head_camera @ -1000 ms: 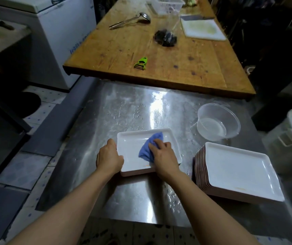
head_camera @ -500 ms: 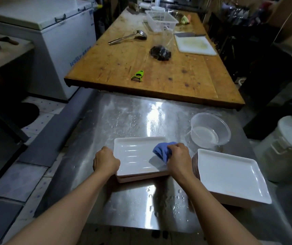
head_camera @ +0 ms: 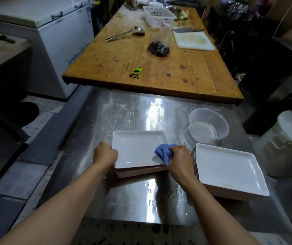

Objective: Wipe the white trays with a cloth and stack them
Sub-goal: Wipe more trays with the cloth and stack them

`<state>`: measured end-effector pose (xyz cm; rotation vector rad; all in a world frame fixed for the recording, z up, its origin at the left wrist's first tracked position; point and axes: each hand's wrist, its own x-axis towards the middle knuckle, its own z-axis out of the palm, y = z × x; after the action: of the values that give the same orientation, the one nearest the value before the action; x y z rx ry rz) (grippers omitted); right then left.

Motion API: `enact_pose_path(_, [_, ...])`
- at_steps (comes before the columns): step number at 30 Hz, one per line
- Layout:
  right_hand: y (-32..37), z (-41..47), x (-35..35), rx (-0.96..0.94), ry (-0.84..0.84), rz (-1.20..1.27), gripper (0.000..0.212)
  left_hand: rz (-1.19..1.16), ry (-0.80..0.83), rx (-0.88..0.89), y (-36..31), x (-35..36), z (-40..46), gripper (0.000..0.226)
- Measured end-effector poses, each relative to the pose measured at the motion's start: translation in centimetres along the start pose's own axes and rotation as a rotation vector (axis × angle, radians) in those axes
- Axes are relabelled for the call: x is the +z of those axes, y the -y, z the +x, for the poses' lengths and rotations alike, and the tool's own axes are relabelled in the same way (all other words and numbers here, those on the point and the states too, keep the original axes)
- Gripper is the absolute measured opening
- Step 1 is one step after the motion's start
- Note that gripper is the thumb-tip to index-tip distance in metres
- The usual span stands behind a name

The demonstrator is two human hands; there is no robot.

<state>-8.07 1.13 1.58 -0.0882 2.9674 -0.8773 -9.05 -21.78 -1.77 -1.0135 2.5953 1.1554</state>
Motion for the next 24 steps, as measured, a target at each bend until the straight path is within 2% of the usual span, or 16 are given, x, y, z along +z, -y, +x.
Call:
enact_pose_path(8, [0.8, 0.1, -2.5, -0.038, -0.197, 0.173, 0.026, -0.216, -0.046, 0.038, -1.5, -1.1, -0.9, 0.025])
enact_pose_path(13, [0.9, 1.1, -5.5, 0.090, -0.413, 0.312, 0.016, -0.399, -0.057, -0.026, -1.9, -3.5, -1.2, 0.026])
enact_pose_path(16, [0.8, 1.4, -7.6, 0.157, -0.515, 0.399, 0.021, -0.592, 0.021, -0.081, -2.7, -5.0, -1.7, 0.037])
enact_pose_path(19, [1.1, 1.5, -9.1, 0.183, -0.506, 0.484, 0.029, -0.734, 0.116, -0.102, -4.6, -6.7, -3.4, 0.044])
enact_pose_path(24, [4.0, 1.3, -11.6, 0.023, -0.482, 0.723, 0.031, -0.901, 0.380, -0.140, -7.3, -8.3, -6.2, 0.033])
